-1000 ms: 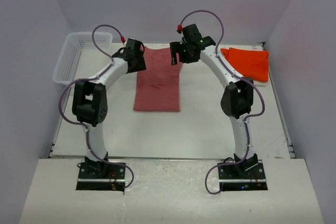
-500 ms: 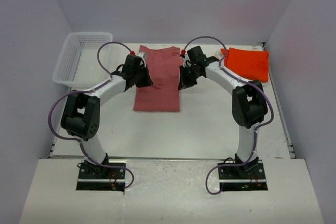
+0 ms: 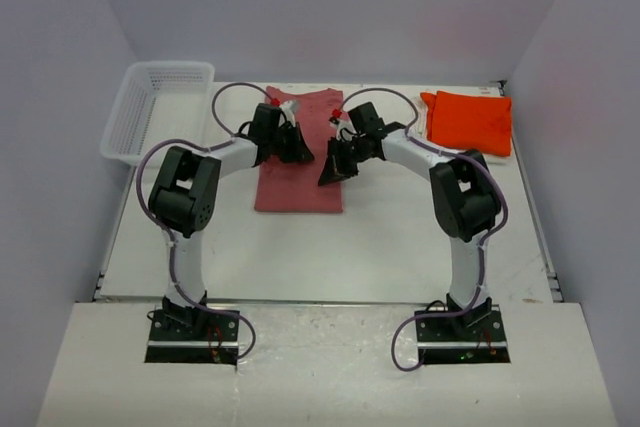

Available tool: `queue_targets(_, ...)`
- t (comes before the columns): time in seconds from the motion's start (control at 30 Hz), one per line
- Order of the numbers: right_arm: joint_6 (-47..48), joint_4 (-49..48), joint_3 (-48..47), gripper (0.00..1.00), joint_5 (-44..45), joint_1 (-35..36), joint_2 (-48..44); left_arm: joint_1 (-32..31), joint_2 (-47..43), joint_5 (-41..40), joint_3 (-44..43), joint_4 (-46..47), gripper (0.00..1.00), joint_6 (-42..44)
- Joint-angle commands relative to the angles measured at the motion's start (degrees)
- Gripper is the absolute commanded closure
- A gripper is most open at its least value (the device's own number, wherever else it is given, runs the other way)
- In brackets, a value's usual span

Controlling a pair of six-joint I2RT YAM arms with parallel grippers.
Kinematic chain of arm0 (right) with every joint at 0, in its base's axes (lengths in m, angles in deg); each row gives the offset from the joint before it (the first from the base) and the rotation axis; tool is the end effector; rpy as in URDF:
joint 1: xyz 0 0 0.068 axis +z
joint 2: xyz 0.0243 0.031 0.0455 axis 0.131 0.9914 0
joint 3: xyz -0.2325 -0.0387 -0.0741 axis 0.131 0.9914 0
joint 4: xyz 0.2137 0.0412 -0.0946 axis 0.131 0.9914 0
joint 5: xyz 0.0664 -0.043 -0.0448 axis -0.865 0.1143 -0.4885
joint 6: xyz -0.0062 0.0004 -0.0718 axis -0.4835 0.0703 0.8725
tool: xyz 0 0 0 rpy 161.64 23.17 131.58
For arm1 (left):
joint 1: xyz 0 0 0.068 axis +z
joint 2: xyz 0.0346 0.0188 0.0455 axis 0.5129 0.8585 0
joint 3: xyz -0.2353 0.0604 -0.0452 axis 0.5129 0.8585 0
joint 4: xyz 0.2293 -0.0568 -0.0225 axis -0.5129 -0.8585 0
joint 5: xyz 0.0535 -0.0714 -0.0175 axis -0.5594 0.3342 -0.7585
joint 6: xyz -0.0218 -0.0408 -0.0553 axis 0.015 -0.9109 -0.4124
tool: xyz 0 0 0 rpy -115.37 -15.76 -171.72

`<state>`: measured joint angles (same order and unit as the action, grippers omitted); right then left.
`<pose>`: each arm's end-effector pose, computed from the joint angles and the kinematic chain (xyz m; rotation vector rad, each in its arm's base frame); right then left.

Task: Fold and stack the t-shirts
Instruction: Fold the folded rectangular tshirt in 1/3 of the way

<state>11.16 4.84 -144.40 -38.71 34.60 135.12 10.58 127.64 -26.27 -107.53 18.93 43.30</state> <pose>0.3513 0.2211 0.1645 -0.3091 2.6615 1.1888 0.3916 -0.1710 0.1412 0.0196 2.4066 -0.9276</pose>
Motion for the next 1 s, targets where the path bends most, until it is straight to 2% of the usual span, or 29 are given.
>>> queue_targets(0.0, -0.8, 1.2, -2.4, 1.00, 2.3, 2.1, 2.6, 0.5, 2.7, 2.0, -4.4, 2.2, 1.00, 0.7)
queue_targets(0.1, -1.0, 5.4, -3.8, 1.00, 9.8, 4.0, 4.4, 0.7, 4.7, 0.7, -6.3, 0.8, 1.00, 1.4)
queue_targets(0.33, -6.3, 4.4, 2.7, 1.00, 20.0, 6.2, 4.8, 1.2, 7.9, 1.6, -8.7, -2.5, 1.00, 3.3)
queue_targets(0.5, -11.1, 2.6, 9.5, 1.00, 28.4, 7.0, 1.5, 1.3, 6.8, 0.7, -5.1, -1.9, 1.00, 1.8)
queue_targets(0.73, -14.8, -1.8, 20.7, 1.00, 31.7, 7.0, -4.8, 0.4, 2.0, -1.9, 5.3, 2.0, 1.00, 1.4)
queue_targets(0.97, -17.2, -6.4, 31.7, 1.00, 31.9, 7.3, -10.7, -2.8, 3.7, 0.5, 4.3, 2.8, 1.00, 1.9)
